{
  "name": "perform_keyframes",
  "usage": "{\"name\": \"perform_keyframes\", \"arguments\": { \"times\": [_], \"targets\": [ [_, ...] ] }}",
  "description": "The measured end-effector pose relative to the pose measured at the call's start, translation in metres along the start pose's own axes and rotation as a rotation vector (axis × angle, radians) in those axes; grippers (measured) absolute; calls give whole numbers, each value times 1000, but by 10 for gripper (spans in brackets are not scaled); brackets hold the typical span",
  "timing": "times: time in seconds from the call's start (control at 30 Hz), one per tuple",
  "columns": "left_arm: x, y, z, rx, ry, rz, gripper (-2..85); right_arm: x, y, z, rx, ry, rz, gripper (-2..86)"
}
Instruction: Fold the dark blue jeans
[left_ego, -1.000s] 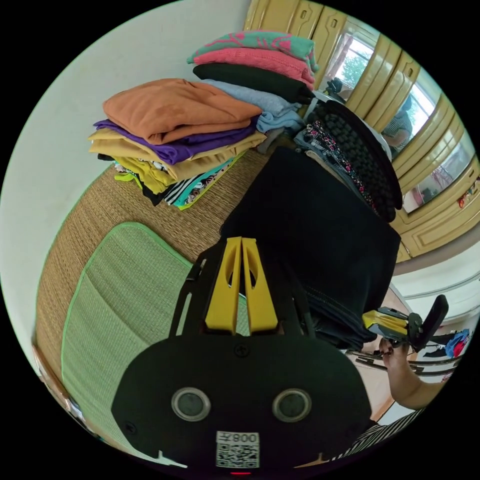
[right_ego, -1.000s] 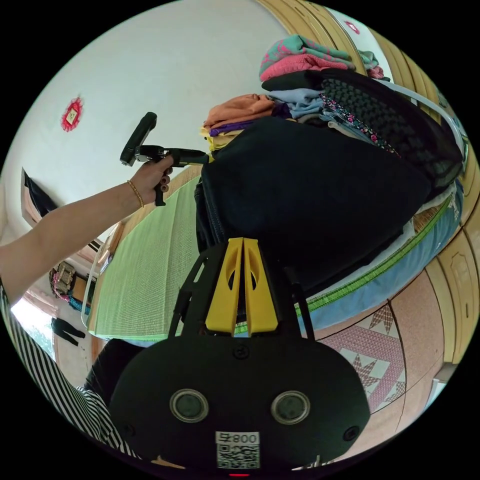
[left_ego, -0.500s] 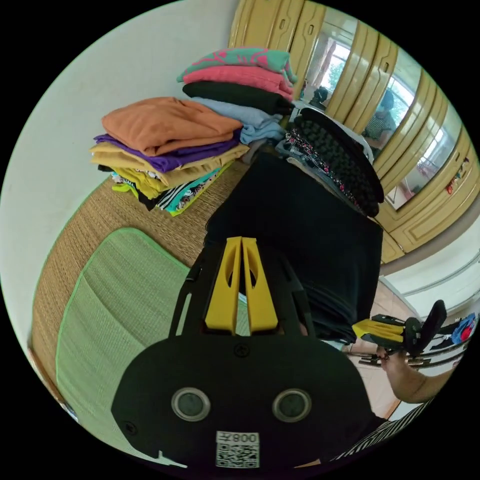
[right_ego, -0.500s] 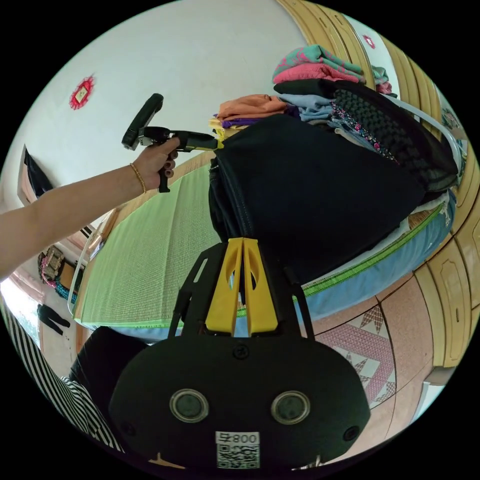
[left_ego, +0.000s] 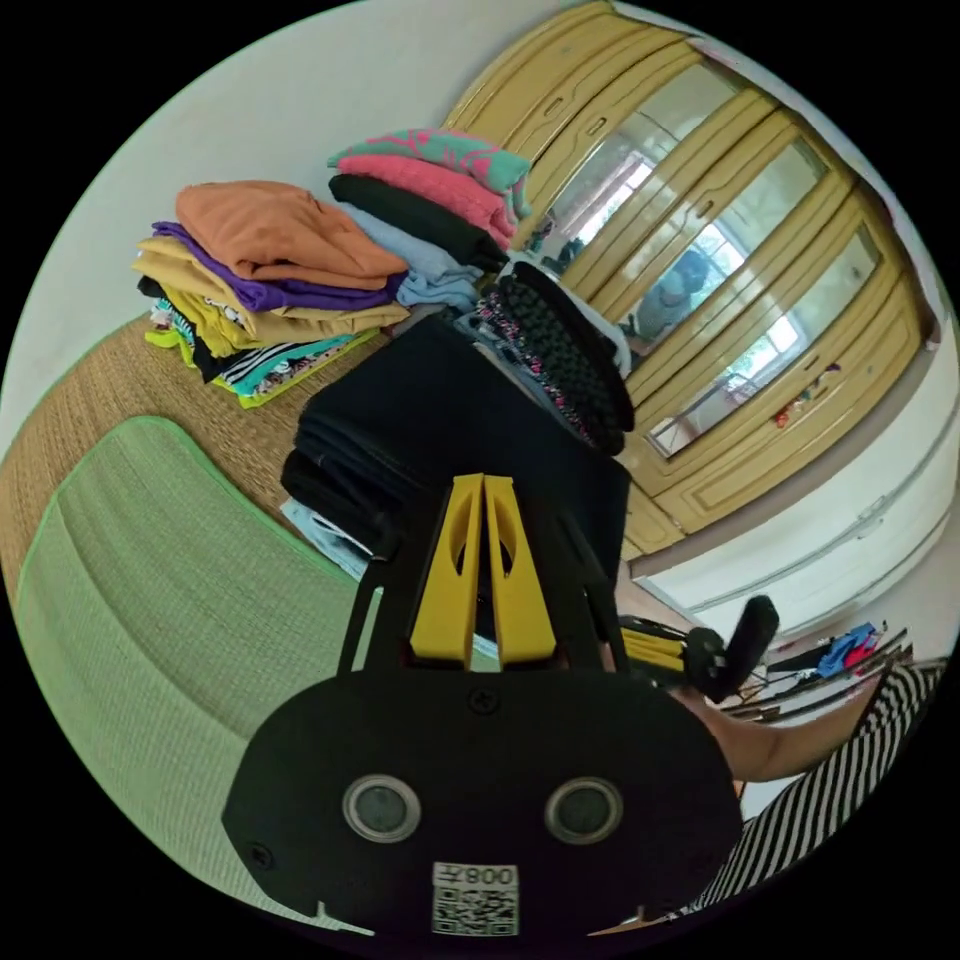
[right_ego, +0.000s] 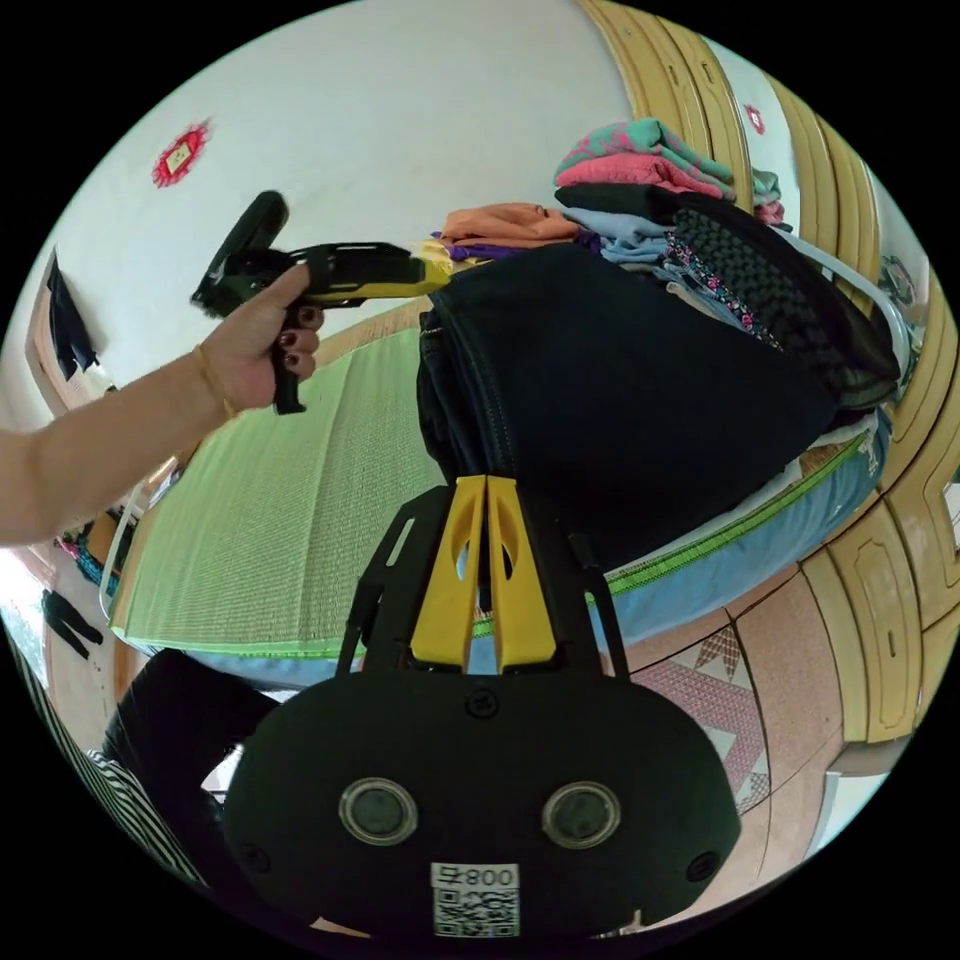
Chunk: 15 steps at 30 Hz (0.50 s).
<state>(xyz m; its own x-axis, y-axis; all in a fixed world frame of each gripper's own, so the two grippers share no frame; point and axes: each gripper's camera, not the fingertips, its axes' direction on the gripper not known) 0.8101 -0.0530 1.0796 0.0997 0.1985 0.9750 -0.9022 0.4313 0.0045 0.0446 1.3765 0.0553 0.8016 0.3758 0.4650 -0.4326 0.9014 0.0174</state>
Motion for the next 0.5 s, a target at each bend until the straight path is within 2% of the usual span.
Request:
{"name": "perform_keyframes", "arguments": {
  "times": [0.1, 0.3, 0.37, 0.5],
  "targets": [
    [0, 36, 2, -40, -8, 52, 1, 12, -8, 11, 15, -43, 32, 1],
    [-29, 131, 38, -325, -111, -29, 2, 28, -30, 5, 55, -176, 42, 3],
    [-40, 159, 47, -370, -148, -64, 2, 43, -48, -23, 186, -92, 14, 8],
    [-46, 181, 54, -321, -146, -48, 3, 98, -112, -47, 347, 158, 2, 31]
  ]
}}
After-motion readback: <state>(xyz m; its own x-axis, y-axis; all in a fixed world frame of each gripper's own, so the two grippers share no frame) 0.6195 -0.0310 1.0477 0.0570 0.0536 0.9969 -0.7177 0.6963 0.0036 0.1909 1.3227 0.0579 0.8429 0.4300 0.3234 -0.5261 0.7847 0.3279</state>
